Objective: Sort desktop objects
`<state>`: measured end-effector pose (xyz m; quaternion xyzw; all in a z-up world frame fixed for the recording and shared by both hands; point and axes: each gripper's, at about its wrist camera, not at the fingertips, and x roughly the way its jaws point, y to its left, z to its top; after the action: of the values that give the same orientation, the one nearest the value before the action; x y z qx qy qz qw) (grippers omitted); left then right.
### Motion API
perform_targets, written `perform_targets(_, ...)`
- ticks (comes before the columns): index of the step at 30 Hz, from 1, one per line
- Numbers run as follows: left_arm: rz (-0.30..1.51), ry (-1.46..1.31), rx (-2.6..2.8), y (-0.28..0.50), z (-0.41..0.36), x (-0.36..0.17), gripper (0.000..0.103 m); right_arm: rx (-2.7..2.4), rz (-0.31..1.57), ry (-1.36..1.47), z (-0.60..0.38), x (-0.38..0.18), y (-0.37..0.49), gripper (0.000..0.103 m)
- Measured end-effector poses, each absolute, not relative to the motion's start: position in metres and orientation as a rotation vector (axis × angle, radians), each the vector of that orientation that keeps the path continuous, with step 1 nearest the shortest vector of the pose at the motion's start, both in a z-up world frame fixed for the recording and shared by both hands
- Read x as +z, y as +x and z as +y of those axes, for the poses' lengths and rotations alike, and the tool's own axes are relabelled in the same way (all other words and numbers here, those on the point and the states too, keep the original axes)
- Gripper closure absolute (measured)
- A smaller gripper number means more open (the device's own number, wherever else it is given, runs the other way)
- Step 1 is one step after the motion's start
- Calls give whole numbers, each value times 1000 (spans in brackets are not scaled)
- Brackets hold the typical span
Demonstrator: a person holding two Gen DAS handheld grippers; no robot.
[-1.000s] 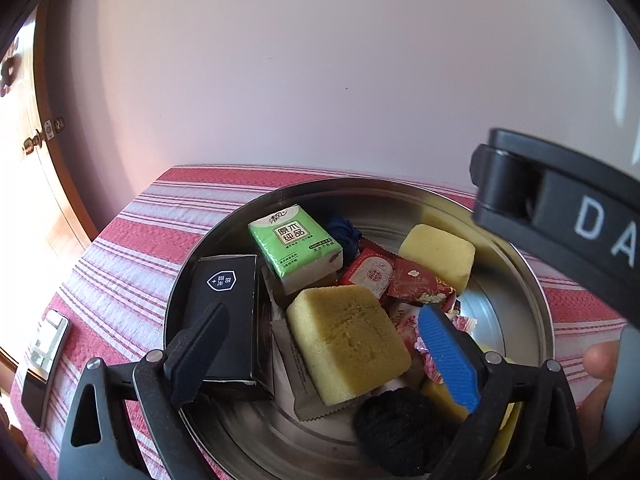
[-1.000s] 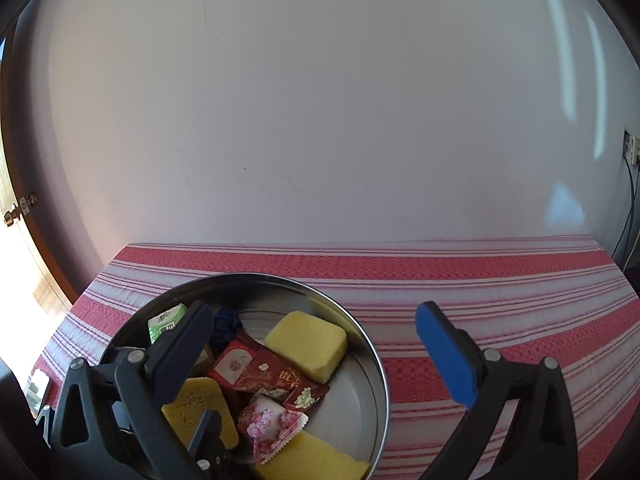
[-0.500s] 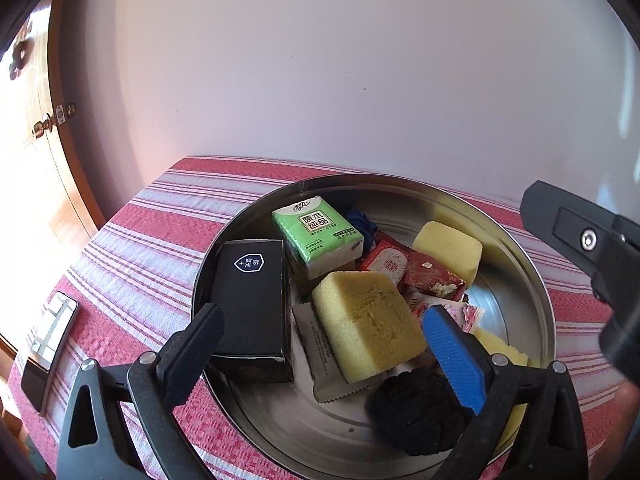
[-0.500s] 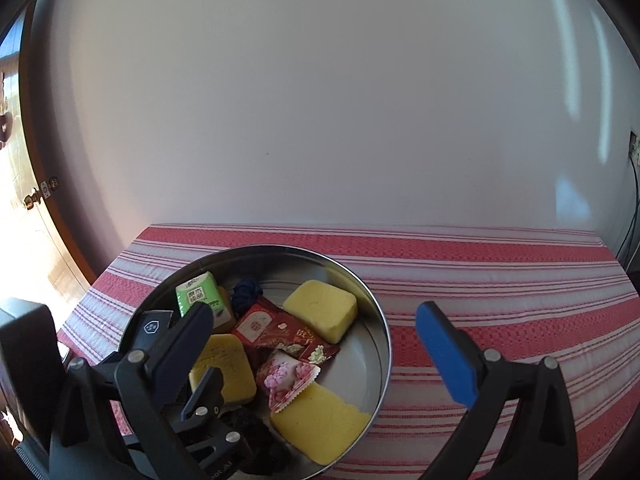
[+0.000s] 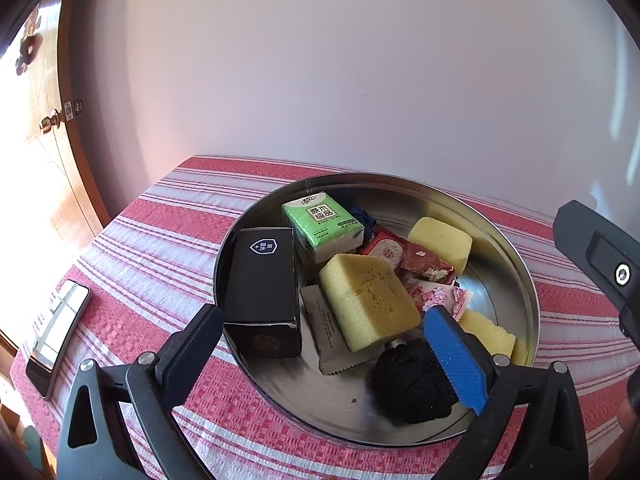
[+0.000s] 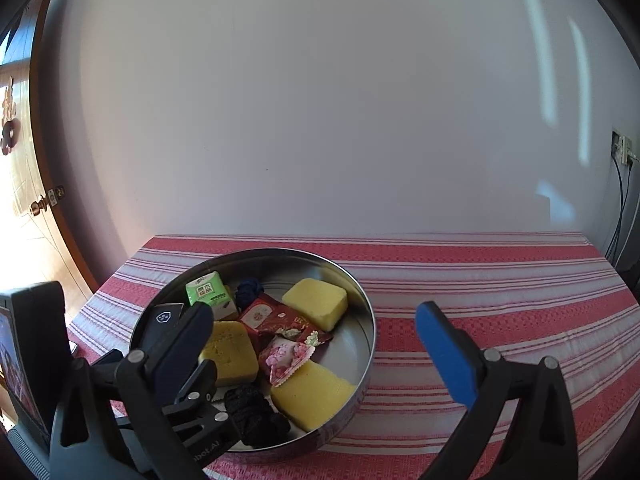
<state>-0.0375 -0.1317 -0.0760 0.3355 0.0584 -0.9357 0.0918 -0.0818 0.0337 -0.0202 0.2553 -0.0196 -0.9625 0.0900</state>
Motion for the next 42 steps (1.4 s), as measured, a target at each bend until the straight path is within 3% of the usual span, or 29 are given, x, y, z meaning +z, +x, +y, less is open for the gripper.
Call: perform_targets(42, 29, 855, -2764, 28, -118, -57, 1, -3064, -107, 452, 51, -8, 7, 0)
